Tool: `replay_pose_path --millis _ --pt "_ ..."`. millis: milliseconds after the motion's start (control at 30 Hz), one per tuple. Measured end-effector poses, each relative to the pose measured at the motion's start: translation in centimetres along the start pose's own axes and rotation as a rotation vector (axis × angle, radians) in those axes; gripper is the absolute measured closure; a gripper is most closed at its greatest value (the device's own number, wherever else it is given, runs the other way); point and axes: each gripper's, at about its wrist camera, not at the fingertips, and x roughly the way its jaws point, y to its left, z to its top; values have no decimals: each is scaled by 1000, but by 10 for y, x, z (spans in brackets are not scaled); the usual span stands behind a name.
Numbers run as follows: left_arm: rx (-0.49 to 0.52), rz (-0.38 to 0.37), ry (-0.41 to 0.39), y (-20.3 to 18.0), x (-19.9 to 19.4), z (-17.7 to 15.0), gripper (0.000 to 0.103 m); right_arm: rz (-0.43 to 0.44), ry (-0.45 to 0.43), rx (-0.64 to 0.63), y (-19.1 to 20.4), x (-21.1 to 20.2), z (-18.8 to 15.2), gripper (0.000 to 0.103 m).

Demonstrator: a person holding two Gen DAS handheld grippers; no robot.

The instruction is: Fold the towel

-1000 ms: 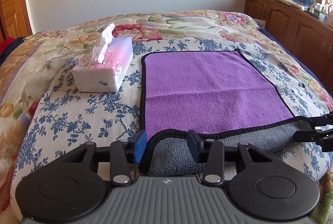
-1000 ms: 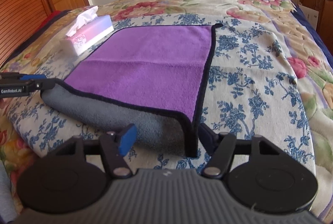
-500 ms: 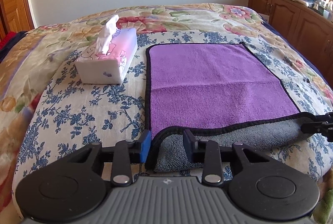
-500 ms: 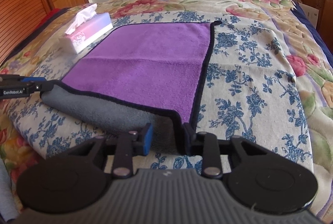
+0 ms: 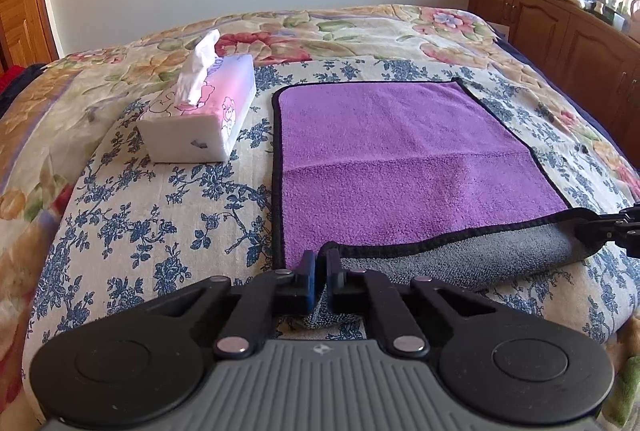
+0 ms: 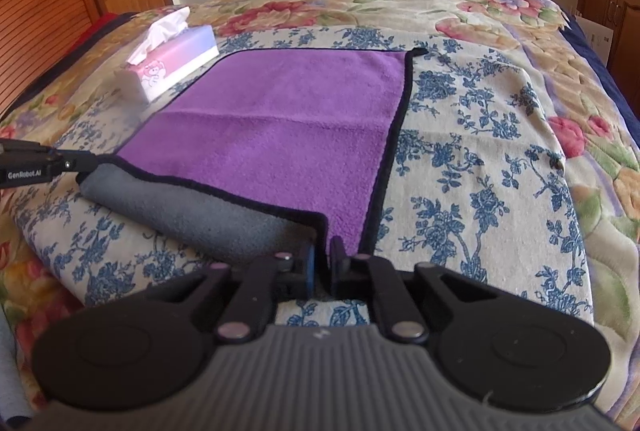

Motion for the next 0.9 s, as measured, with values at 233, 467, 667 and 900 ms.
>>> replay_pose_path --millis 233,467,667,900 --pt "-2 1 -31 0 -7 3 98 -2 -19 -2 0 -3 1 98" --pt "6 3 -66 -4 -16 10 98 -2 -73 -21 2 -12 7 99" --pt "4 -13 -85 -6 -20 18 98 1 -102 -30 0 -15 14 99" --pt "23 -14 -120 -10 -22 32 98 2 -143 -36 -7 -14 25 99"
